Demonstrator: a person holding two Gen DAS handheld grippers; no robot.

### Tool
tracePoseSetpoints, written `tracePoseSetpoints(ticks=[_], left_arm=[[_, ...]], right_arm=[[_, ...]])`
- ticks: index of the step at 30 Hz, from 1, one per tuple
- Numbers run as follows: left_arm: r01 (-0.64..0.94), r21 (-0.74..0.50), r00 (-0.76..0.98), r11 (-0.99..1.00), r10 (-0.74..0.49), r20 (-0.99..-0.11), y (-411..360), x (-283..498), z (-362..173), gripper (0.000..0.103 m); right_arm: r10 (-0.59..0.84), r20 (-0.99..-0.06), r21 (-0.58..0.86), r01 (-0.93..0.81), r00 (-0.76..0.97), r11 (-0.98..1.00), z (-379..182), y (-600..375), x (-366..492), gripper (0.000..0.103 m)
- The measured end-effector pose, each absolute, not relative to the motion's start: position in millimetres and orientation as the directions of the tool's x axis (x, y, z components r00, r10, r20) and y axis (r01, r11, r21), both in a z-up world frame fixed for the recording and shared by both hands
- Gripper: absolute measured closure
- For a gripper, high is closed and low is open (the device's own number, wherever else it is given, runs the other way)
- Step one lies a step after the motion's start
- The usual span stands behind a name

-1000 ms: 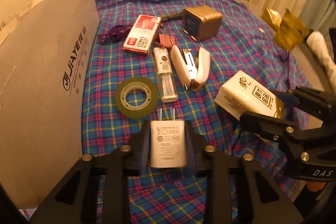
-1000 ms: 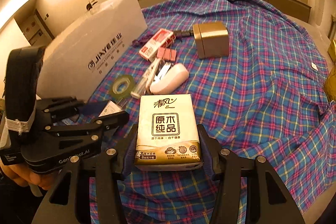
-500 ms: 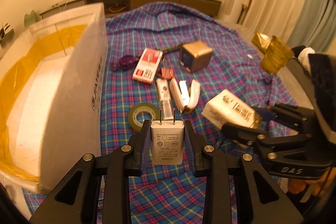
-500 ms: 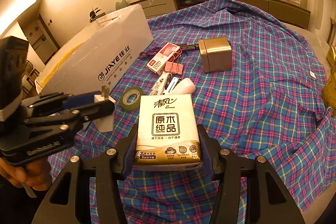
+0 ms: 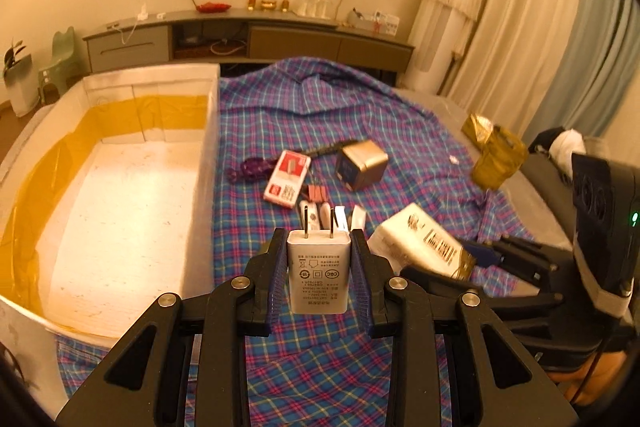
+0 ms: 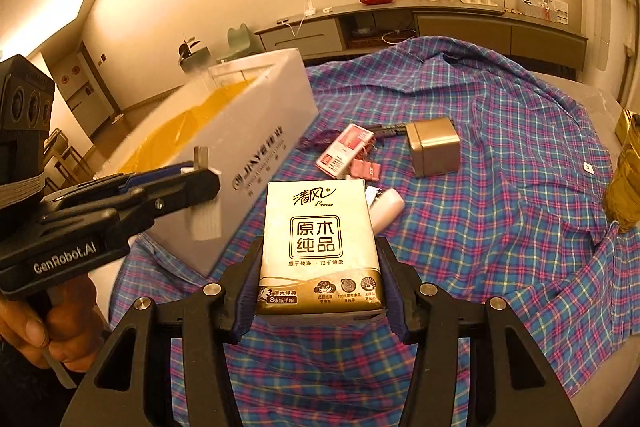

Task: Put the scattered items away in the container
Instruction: 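Carry the charger and tissue pack over the white box with both tools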

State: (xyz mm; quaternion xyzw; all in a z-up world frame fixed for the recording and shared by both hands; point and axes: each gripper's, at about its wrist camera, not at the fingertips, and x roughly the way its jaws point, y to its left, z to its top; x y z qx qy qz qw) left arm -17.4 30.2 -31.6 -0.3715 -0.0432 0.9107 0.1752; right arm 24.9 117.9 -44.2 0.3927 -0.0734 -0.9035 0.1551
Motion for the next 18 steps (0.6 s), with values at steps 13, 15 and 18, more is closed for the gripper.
tracePoseSetpoints(ticks=[13, 15, 18], left_arm=[[-0.269, -0.281, -0.717, -0.921, 0.386, -0.581, -7, -16, -1, 0.072], [-0.261, -0.288, -0.723, -0.921, 0.385, -0.574, -14, -16, 2, 0.072], [-0.245, -0.304, -0.734, -0.921, 0.381, -0.562, -25, -17, 6, 0.072]], right_arm=[[-0.349, -0.661, 0.223, 0.269, -0.664, -0.937, -7, 74, 22, 0.049], [-0.349, -0.657, 0.217, 0.276, -0.669, -0.936, 0, 68, 19, 0.049], [-0.353, -0.651, 0.213, 0.285, -0.672, -0.935, 8, 61, 16, 0.049]])
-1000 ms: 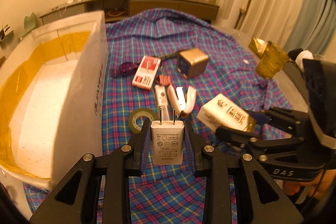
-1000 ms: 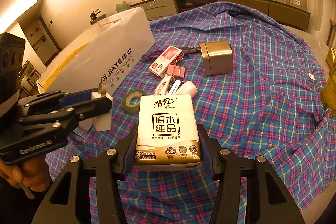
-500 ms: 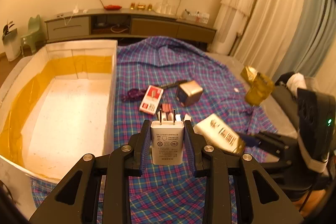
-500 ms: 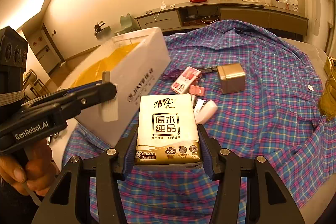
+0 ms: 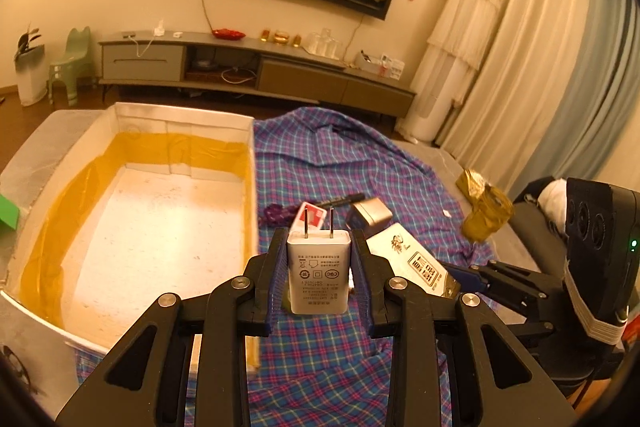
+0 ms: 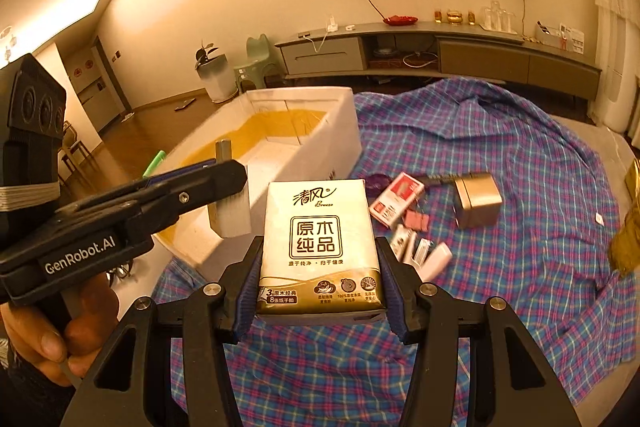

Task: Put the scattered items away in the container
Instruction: 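Carry the charger and tissue pack over the white box with both tools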

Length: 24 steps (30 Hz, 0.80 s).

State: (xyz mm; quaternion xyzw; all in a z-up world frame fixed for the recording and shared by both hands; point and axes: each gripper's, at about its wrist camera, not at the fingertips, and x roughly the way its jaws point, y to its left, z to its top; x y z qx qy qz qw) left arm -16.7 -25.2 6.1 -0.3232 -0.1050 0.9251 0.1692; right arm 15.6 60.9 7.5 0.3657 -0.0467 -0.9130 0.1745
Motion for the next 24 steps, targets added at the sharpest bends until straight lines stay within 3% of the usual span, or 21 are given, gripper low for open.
tracePoseSetpoints(ticks=[24], left_arm=[[-0.149, -0.401, -0.791, -0.904, 0.353, -0.5, -93, -16, 27, 0.072]], right_arm=[[-0.385, -0.641, 0.129, 0.401, -0.664, -0.907, 40, -18, -8, 0.049]])
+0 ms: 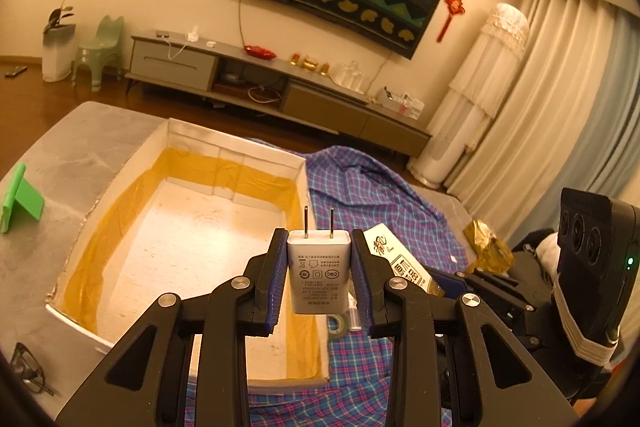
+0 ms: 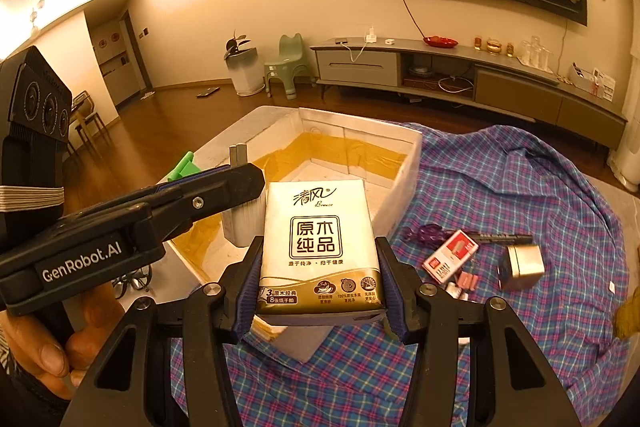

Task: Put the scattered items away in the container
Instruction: 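Carry the charger and tissue pack over the white box with both tools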

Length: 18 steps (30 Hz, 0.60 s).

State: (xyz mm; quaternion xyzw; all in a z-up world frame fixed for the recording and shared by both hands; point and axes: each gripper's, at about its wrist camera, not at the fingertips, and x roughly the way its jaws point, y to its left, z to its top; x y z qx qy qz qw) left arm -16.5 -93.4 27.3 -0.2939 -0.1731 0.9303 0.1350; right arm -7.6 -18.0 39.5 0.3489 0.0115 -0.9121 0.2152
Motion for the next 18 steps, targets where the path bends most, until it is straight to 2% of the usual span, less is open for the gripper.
tracePoseSetpoints(ticks=[18], left_arm=[[-0.092, -0.445, -0.799, -0.891, 0.333, -0.501, -123, -27, 24, 0.072]], right_arm=[[-0.383, -0.652, 0.087, 0.437, -0.654, -0.895, 46, -49, -23, 0.049]])
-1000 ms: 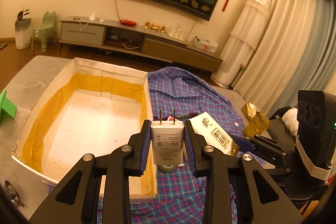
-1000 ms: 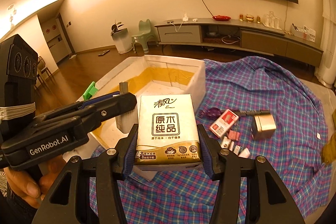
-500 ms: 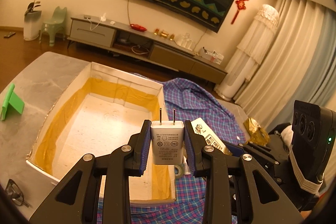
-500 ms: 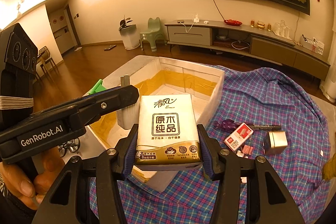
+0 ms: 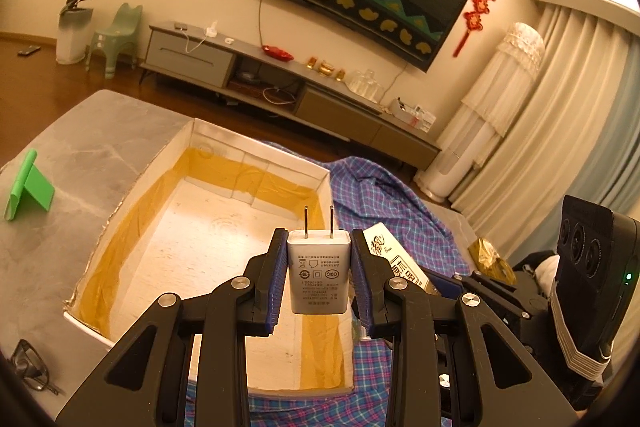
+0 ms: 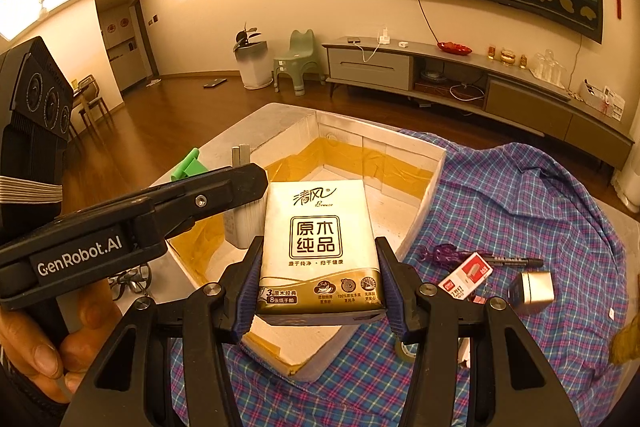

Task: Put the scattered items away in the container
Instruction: 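Carry the charger and tissue pack over the white box with both tools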

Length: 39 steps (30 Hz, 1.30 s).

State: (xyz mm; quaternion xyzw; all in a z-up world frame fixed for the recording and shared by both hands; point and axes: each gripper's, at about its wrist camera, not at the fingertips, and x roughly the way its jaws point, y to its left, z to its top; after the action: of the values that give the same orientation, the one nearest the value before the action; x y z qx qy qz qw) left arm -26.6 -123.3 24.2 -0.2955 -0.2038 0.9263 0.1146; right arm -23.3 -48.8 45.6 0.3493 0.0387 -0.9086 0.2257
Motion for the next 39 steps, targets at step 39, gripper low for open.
tracePoseSetpoints(ticks=[39], left_arm=[[0.058, -0.426, -0.757, -0.903, 0.238, -0.608, -148, -91, 1, 0.072]], right_arm=[[-0.326, -0.721, -0.01, 0.48, -0.611, -0.877, 31, -82, -94, 0.049]])
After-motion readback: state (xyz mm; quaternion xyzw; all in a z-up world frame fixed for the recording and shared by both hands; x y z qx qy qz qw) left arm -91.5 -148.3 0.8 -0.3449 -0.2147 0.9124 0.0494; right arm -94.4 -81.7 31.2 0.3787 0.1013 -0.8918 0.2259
